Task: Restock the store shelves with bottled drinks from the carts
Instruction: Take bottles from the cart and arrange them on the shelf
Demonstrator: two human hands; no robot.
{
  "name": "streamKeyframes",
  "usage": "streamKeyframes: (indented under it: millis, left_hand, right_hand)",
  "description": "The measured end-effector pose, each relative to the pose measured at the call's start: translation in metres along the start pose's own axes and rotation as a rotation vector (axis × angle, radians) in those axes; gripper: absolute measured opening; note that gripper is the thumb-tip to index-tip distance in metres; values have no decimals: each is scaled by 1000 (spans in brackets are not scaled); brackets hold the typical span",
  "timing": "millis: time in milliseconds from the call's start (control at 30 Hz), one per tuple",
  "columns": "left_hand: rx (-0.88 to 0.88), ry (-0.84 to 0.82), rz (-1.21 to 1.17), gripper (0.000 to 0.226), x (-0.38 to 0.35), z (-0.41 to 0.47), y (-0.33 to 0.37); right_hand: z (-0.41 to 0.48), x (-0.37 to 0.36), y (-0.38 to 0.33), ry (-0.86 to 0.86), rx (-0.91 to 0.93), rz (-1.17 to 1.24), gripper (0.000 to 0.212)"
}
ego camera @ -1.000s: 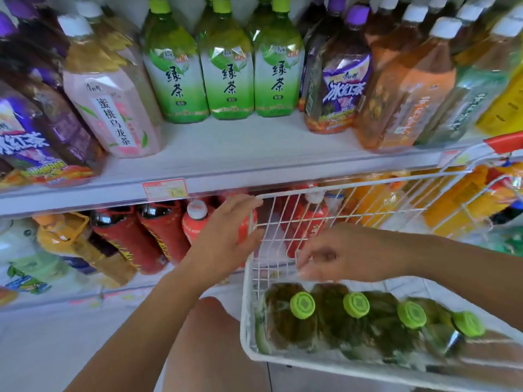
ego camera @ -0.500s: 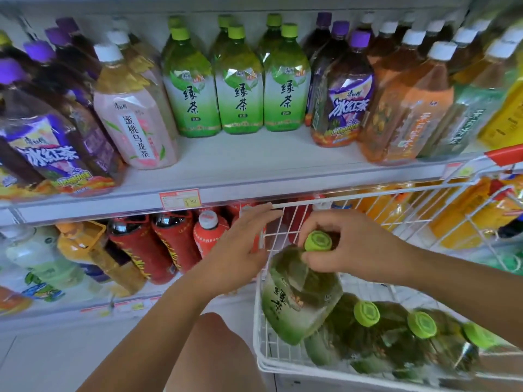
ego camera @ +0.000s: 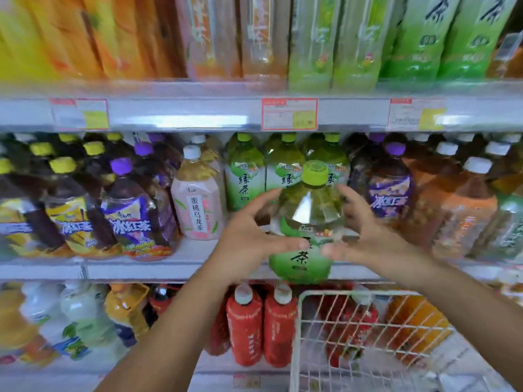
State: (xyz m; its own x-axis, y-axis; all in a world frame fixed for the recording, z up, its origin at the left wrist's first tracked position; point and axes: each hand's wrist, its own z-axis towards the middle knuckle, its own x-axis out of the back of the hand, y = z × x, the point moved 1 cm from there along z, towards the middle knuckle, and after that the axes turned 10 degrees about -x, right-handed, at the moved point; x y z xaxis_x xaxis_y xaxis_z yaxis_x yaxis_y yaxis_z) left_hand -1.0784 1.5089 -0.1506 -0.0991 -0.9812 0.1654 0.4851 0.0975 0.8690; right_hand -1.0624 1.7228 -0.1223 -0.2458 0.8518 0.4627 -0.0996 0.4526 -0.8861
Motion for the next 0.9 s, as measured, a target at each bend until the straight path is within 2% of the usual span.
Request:
streamKeyframes:
  millis: [33, 167, 233, 300, 367, 433, 533, 633, 667, 800, 900]
  left_hand:
    - [-16, 35, -7, 86, 7, 8, -1]
    - [-13, 30, 43, 91, 27, 32, -12]
    - [6, 32, 88, 88, 38, 37, -25]
    - [51, 93, 195, 97, 49, 37, -37]
    - [100, 148, 269, 102, 59, 27, -45]
    - [85, 139, 354, 85, 70, 11, -54]
    - [50, 33, 559, 56, 85, -15, -65]
    - [23, -56, 796, 58, 95, -31, -87]
    - [6, -50, 837, 53, 96, -34, -94]
    - [-21, 19, 889, 36, 91, -37, -101]
    - [-39, 20, 899, 33, 91, -36, -102]
  right_hand:
    - [9, -14, 4, -12, -11, 17, 103]
    - [65, -46, 17, 162, 33, 163, 78]
    - [91, -58, 24, 159, 25, 191, 87]
    - [109, -71, 26, 149, 33, 202, 86]
    - [123, -81, 27, 170, 9, 195, 94]
    - [139, -86, 28, 190, -36, 127, 103]
    - [157, -94, 26, 232, -54, 15, 104]
    - [168, -100, 24, 277, -2, -12, 78]
    - [171, -101, 24, 297, 12, -18, 73]
    - [176, -106, 31, 373, 17, -37, 77]
    - [172, -103, 26, 313, -18, -26, 73]
